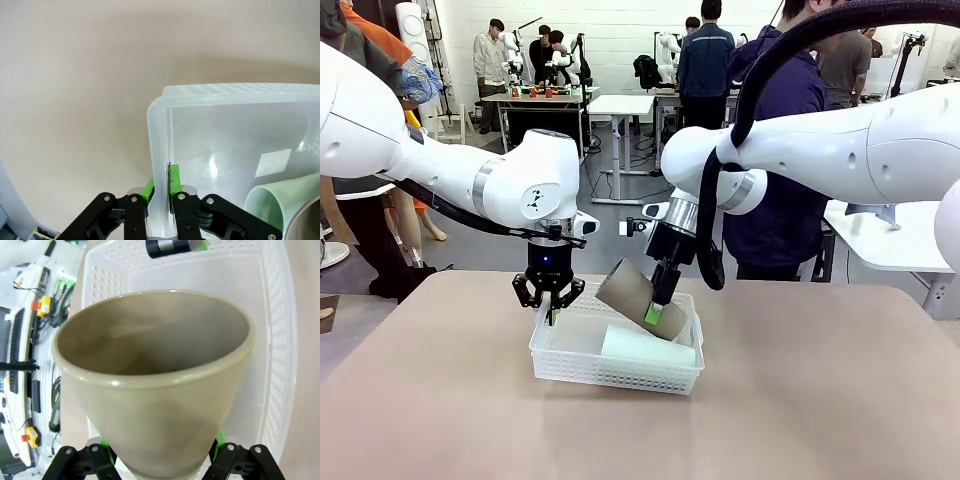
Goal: Clean and organize the cups into the basket.
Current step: Pick up the Reusable plastic cup from the right side of the table and stack it inside the Organizing basket in the center of the table.
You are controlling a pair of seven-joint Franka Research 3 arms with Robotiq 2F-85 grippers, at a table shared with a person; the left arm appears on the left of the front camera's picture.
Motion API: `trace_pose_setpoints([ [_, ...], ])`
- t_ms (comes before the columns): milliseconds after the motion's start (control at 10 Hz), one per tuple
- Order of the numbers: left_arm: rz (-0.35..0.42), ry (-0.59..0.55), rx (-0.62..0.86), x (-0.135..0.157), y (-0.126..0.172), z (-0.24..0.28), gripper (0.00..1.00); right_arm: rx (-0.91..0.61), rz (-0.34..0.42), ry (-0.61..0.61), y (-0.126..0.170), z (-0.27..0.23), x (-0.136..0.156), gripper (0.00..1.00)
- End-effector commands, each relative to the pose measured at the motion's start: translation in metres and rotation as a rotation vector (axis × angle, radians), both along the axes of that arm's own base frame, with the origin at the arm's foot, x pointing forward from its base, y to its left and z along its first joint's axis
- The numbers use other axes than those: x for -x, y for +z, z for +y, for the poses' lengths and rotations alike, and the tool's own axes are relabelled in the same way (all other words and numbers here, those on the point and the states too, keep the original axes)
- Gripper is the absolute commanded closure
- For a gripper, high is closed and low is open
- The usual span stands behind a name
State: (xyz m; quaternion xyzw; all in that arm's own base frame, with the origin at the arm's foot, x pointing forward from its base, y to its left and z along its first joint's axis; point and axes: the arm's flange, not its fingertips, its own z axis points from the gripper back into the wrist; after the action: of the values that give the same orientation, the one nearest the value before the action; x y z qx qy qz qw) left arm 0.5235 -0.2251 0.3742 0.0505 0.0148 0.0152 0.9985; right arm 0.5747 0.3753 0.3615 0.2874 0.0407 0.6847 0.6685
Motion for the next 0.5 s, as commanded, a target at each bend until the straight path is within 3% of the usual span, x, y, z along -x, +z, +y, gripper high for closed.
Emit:
trace_pose_setpoints([
  [0, -0.004, 0.0, 0.0, 0.0, 0.002, 0.001, 1.0, 0.006, -0.031, 0.007, -0.005, -0.004, -0.001, 0.19],
  [100, -0.004, 0.0, 0.0, 0.0, 0.002, 0.001, 1.0, 0.013, -0.024, 0.003, -0.008, -0.004, -0.002, 0.04],
  [400, -0.004, 0.0, 0.0, 0.0, 0.002, 0.001, 1.0, 0.009, -0.073, 0.004, 0.003, -0.005, 0.0, 0.0],
])
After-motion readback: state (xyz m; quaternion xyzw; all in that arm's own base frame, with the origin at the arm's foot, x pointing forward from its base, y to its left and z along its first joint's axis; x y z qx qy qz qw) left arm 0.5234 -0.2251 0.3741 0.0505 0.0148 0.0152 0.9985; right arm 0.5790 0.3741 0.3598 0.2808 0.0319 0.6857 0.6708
